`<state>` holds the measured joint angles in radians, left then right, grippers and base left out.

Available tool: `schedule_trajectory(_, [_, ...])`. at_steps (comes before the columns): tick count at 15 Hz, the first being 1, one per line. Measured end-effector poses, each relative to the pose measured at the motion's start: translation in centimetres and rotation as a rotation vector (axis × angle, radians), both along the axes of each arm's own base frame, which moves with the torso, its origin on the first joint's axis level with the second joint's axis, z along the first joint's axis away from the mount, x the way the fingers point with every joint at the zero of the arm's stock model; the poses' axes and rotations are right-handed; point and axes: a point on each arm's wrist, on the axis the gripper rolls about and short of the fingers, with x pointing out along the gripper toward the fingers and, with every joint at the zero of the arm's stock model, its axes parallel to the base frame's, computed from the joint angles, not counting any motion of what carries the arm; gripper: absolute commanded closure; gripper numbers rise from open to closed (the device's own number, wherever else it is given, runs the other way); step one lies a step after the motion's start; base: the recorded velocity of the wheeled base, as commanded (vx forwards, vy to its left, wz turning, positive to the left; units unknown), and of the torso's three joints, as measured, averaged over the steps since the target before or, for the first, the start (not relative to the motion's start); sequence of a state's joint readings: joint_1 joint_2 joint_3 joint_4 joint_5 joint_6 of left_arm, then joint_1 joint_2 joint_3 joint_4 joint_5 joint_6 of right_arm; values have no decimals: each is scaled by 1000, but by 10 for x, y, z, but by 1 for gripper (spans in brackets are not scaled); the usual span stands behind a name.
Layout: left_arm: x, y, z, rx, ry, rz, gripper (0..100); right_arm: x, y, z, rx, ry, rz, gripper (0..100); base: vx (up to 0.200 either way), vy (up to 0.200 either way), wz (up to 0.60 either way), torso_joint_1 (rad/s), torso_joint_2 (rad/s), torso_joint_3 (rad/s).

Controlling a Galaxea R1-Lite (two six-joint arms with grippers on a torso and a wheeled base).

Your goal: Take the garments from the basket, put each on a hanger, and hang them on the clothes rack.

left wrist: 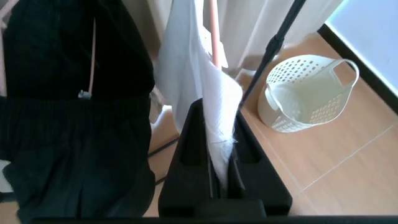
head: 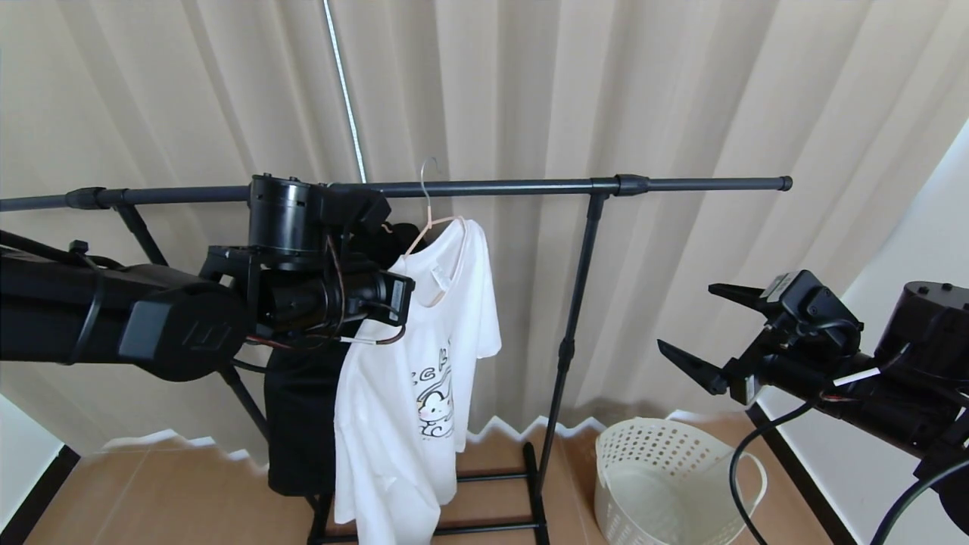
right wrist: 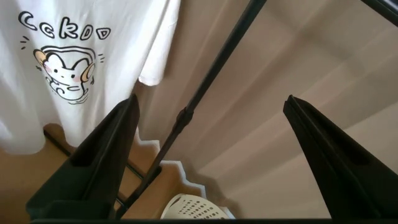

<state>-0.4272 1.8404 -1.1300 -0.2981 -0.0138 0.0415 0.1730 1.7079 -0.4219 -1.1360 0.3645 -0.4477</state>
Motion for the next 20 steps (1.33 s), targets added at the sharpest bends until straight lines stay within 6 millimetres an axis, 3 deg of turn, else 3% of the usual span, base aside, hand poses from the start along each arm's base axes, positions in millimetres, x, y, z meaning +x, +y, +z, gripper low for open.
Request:
schedule_trajectory(11, [36,-16,-9,-43,4,32,100,-2,0,2,2,-7,2,0,0,0,0,0,0,0])
schedule_trajectory(20, [41,-18,-29,-9,48,60,100,-2,0,2,1,-6,1,0,0,0,0,0,0,0])
